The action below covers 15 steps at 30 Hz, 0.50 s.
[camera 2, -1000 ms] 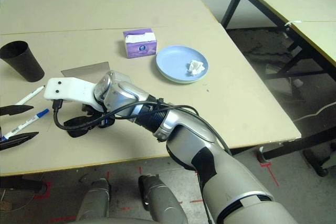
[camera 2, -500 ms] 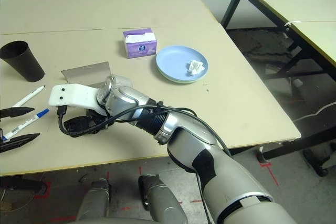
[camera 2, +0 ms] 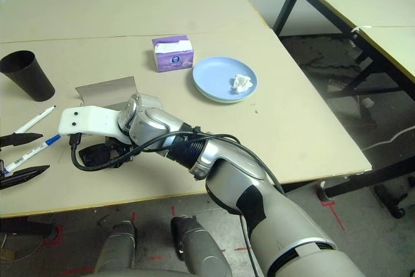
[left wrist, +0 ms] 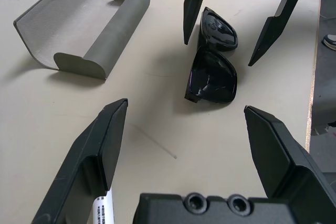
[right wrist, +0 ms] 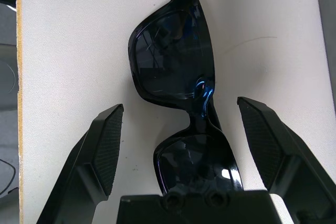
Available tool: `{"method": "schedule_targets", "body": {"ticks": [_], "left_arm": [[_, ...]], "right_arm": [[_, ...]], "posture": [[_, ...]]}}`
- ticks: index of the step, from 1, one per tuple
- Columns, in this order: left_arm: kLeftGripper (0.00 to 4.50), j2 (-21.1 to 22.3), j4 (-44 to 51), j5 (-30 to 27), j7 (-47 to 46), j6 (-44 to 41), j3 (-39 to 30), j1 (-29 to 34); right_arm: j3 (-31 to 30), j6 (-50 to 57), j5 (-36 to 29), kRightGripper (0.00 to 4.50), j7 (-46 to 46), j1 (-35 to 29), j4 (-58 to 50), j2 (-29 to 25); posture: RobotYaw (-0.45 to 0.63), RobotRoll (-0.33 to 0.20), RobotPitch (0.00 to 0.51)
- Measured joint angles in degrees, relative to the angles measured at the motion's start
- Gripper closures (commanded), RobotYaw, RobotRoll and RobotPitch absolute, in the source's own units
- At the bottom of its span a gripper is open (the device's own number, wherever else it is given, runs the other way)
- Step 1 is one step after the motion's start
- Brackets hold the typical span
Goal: Organize and tidy the items on the table.
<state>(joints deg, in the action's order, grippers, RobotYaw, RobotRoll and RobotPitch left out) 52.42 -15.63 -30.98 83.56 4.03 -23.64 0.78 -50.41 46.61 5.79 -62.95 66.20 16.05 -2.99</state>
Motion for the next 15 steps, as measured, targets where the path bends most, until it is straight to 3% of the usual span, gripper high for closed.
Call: {"method": "schedule_targets", "body": {"ticks": [2,9,12,15], "left_arm": [[0.0,-0.1,0.2,0.0,0.0,0.0,0.0,0.2],[0.0,-0.6,0.2,0.0,-0.6,0.0,0.0,0.0],[0.0,-0.8,0.2,-0.1,-1.1,0.0,0.0,-1.2],[0.0,-1.2,0.5,-0.4,-1.6,0.0,0.0,-2.0]], "right_arm": [[0.0,-0.1,0.2,0.63,-0.1,-0.1,0.0,0.1],[0.2,-1.0,1.0,3.17,-0.7,-0.9,-0.6,-0.5],[1.5,-1.2,1.1,4.05,-1.8,-0.7,-1.8,-1.2],[1.8,-1.2,1.1,4.36,-2.9,-0.6,-2.4,-1.2]], "posture": [[0.05,0.0,0.181],[0.06,0.0,0.162],[0.06,0.0,0.161],[0.06,0.0,0.166]]}}
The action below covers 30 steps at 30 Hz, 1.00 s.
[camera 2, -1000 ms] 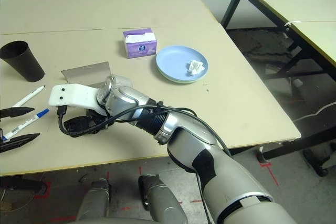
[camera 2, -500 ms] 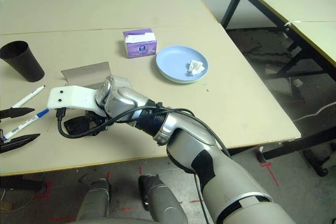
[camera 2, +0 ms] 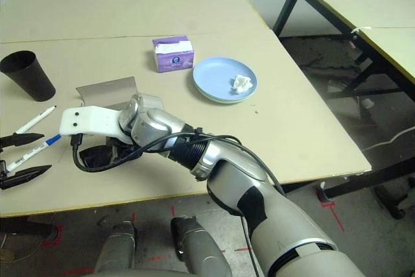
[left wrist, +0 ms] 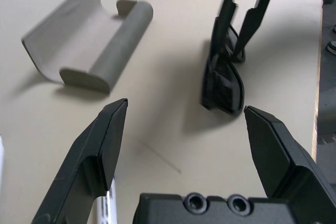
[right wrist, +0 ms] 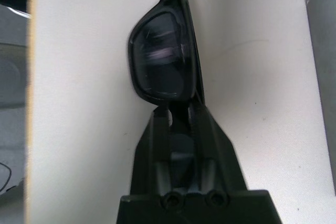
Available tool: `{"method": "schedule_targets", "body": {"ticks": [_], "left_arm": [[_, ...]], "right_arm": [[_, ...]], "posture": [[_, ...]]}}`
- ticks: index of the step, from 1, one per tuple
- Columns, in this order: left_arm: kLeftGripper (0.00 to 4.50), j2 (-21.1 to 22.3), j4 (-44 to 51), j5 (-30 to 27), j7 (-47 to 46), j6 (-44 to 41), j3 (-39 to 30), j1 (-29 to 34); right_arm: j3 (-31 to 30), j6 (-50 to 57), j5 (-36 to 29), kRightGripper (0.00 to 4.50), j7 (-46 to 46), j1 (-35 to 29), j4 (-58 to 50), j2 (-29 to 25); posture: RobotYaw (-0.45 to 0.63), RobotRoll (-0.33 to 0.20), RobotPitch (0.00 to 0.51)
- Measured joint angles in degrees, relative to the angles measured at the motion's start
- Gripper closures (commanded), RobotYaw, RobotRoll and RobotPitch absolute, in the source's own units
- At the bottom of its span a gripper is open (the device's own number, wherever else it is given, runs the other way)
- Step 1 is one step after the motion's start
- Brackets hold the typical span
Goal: Organize and tidy the items on the table.
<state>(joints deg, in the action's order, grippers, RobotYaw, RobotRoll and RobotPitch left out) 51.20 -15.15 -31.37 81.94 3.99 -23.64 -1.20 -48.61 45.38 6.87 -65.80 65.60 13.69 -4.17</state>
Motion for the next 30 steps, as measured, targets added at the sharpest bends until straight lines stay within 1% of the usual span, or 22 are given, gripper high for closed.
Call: {"method": "schedule_targets", "body": {"ticks": [5,23,24,26,27,28,30], "left_arm": [[0.0,-0.7,1.4,-0.3,-0.5,-0.4,0.1,0.1],[0.0,-0.8,2.9,-0.5,-0.5,-1.8,0.1,0.5],[0.0,-0.9,2.9,-0.5,-0.5,-1.8,0.2,0.5],[0.0,-1.2,3.1,-0.5,-0.6,-1.8,0.3,0.5],[0.0,-1.3,3.1,-0.4,-0.7,-1.8,0.3,0.5],[0.0,-1.4,3.1,-0.4,-0.8,-1.8,0.3,0.6],[0.0,-1.5,3.1,-0.4,-0.9,-1.8,0.3,0.6]], "right_arm": [[0.1,0.0,0.2,4.5,-1.3,0.0,-0.9,-0.4],[0.0,-1.1,1.2,4.5,-2.1,-1.1,-2.3,-0.6],[0.0,-1.3,1.3,3.81,-2.1,-1.1,-2.1,-0.6],[-0.3,-1.9,2.3,3.21,-1.1,-1.9,-0.7,-0.4],[-1.0,-1.9,2.5,2.82,-0.8,-2.8,0.0,-0.4],[-1.0,-2.1,2.5,2.56,-0.8,-3.0,0.2,-0.3],[-1.2,-2.3,2.6,1.8,-0.8,-3.0,0.3,0.1]], "posture": [[0.06,0.0,0.176],[0.04,0.0,0.176],[0.04,0.0,0.176],[0.04,0.0,0.175],[0.04,0.0,0.175],[0.05,0.0,0.173],[0.05,0.0,0.172]]}}
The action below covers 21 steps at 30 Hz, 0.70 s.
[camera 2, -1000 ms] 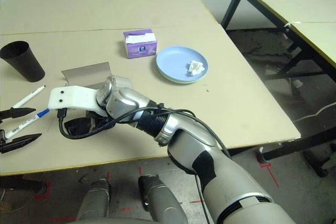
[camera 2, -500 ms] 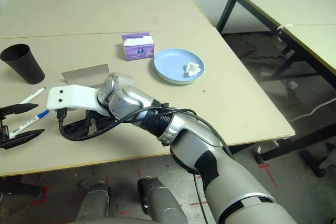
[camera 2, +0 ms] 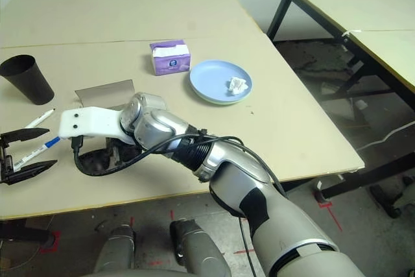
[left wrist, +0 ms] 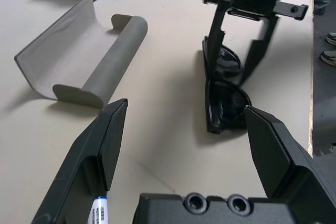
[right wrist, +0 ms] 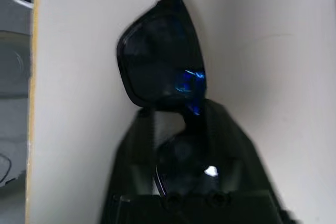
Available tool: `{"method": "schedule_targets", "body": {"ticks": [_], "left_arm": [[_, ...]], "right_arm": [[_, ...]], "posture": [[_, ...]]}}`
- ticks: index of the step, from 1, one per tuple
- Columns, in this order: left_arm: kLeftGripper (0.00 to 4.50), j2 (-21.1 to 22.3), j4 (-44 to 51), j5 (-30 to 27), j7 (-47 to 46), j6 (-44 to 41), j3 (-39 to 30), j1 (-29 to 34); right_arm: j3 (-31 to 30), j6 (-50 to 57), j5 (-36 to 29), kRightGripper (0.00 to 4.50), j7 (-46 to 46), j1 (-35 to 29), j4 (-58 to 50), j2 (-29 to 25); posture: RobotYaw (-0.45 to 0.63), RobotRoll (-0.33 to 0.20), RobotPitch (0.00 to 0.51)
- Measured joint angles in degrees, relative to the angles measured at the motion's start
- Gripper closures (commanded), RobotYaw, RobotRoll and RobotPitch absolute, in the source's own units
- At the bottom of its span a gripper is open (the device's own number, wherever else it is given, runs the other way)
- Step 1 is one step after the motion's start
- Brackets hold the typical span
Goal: Organize and tidy the items on the table.
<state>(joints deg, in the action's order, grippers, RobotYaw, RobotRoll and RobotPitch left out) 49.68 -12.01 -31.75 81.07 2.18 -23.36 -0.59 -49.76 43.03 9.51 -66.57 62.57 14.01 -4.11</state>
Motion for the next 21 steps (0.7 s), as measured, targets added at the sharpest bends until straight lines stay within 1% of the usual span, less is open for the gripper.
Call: {"method": "schedule_targets", "body": {"ticks": [5,14,18,21], "left_arm": [[0.0,-0.2,0.0,0.1,-0.1,0.0,0.0,0.0],[0.0,-0.8,-0.2,0.2,-0.1,0.1,0.3,0.0],[0.0,-0.8,-0.8,0.2,-0.1,0.2,0.3,-0.1],[0.0,-0.8,-1.8,0.3,-0.1,0.5,0.3,-0.2]], "right_arm": [[-0.3,0.0,0.3,0.06,0.0,0.0,0.7,0.3],[-0.5,-0.1,0.9,0.02,-1.2,0.4,1.4,-0.2],[-0.7,0.4,1.0,0.02,-5.2,4.9,0.3,-2.1],[-1.2,1.0,1.0,0.02,-8.6,6.9,-0.8,-3.9]], "posture": [[0.04,0.0,0.17],[0.03,0.0,0.165],[0.03,0.0,0.161],[0.02,0.0,0.16]]}}
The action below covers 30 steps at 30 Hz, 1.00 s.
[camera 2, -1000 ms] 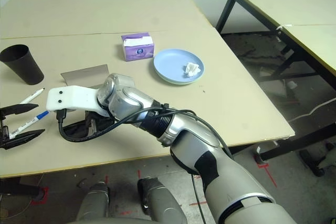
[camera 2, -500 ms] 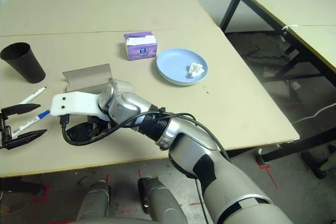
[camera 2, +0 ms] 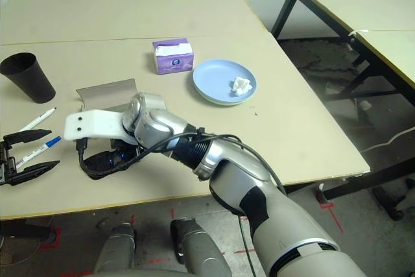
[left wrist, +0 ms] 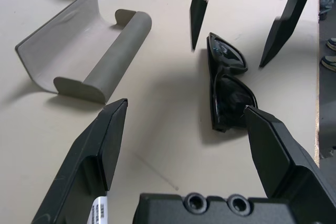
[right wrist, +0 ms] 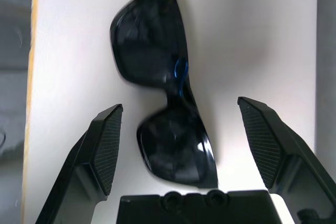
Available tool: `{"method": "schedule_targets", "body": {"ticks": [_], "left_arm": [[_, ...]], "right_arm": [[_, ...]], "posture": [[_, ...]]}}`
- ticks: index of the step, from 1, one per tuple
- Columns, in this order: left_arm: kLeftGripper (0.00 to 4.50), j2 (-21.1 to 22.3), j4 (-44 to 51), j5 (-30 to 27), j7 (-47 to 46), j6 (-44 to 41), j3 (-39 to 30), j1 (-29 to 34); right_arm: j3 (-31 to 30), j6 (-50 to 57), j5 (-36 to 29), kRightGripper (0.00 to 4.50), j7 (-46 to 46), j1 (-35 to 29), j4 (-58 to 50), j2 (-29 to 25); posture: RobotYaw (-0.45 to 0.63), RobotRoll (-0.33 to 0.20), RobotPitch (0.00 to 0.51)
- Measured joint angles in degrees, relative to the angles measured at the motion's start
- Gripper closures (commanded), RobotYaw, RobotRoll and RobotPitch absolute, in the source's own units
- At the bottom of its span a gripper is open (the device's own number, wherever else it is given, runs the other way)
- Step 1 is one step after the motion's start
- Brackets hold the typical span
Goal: Organize and tidy the items on the table.
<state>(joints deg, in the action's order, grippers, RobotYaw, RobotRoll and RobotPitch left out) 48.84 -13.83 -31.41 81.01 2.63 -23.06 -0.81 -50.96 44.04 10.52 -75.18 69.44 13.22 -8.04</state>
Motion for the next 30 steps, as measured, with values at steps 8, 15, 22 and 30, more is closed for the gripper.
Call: {"method": "schedule_targets", "body": {"ticks": [8,15,22,30], "left_arm": [[0.0,0.0,-1.9,0.5,0.3,0.5,0.5,-0.8],[0.0,0.0,-2.2,0.6,0.4,0.6,0.7,-0.9],[0.0,0.0,-1.5,0.6,-0.1,0.5,0.6,0.2],[0.0,0.0,-0.7,0.5,-0.6,0.5,0.6,0.7]], "right_arm": [[-0.4,5.5,-1.6,0.02,-2.5,1.1,-1.5,4.1],[0.1,4.7,-1.8,0.02,0.3,1.8,1.5,7.4],[0.2,0.8,-0.9,0.02,2.2,1.8,5.2,7.7],[0.1,-1.0,0.2,0.02,2.4,1.8,6.1,7.2]], "posture": [[0.03,0.0,0.165],[0.04,0.0,0.17],[0.04,0.0,0.169],[0.04,0.0,0.169]]}}
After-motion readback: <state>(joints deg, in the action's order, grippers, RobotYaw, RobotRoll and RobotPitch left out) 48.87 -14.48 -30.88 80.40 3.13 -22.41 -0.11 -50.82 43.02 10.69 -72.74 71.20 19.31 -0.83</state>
